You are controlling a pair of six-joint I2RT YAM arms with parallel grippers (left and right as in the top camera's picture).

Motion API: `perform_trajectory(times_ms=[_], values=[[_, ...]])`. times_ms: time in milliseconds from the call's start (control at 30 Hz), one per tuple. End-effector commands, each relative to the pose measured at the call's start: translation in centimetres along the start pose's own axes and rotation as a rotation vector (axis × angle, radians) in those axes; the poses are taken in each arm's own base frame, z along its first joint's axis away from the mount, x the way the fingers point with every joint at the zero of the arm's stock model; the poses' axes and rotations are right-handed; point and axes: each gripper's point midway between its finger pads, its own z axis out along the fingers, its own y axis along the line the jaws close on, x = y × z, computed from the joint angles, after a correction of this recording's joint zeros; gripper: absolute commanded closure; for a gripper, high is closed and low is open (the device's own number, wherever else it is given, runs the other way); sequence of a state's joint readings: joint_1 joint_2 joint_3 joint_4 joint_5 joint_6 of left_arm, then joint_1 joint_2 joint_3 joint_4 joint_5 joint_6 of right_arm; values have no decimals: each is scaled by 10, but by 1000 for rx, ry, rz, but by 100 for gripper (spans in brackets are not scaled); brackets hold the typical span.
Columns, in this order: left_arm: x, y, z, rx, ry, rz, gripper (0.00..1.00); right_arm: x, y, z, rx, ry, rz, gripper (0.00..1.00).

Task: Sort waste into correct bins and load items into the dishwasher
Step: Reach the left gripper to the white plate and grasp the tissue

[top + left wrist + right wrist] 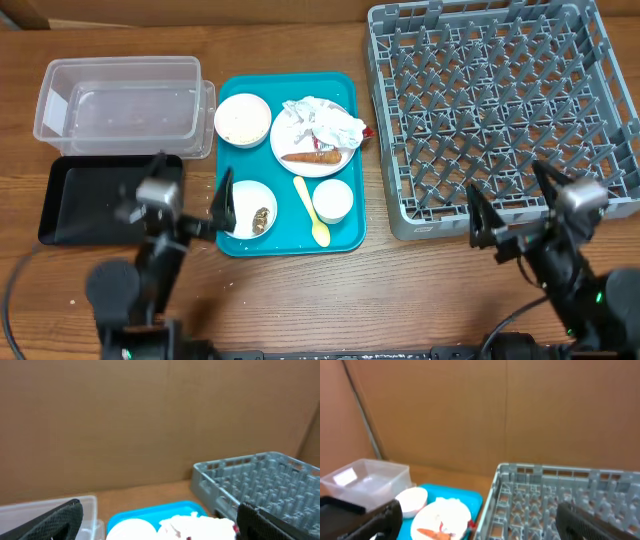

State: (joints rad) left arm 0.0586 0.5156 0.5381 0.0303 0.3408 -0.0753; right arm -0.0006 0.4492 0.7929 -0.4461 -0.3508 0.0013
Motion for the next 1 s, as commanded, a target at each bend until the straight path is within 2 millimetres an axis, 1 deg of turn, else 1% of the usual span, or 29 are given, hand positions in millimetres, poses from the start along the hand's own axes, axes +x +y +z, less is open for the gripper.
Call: perform_trajectory(times_ms=[0,100,200,333,400,467,533,633,767,867,967], values=[[-30,-13,28,123,57,-27,0,-19,-3,10,1,67,17,0],[-42,-15,57,178,146,-68,0,-18,-7,21,9,180,62,0],[-44,-15,89,209,261,-121,0,-14,-11,29,17,293,108,0],[-37,-19,130,218,431,-163,0,-1,-15,38,27,442,167,0],[-30,-24,151,222,527,-145,0,7,-18,44,31,505,192,0],[-20,-29,166,210,614,-124,0,15,-21,50,33,543,208,0],[-5,-36,181,193,721,-80,0,23,-24,56,35,576,222,0],[22,-42,196,152,852,-15,0,32,-26,61,37,610,246,0],[57,-60,212,189,931,-15,0,35,-14,60,-27,632,280,0],[90,-69,221,207,999,-17,0,36,-13,59,-33,638,285,0],[131,-74,231,219,1069,-25,0,38,-13,58,-31,647,288,0]])
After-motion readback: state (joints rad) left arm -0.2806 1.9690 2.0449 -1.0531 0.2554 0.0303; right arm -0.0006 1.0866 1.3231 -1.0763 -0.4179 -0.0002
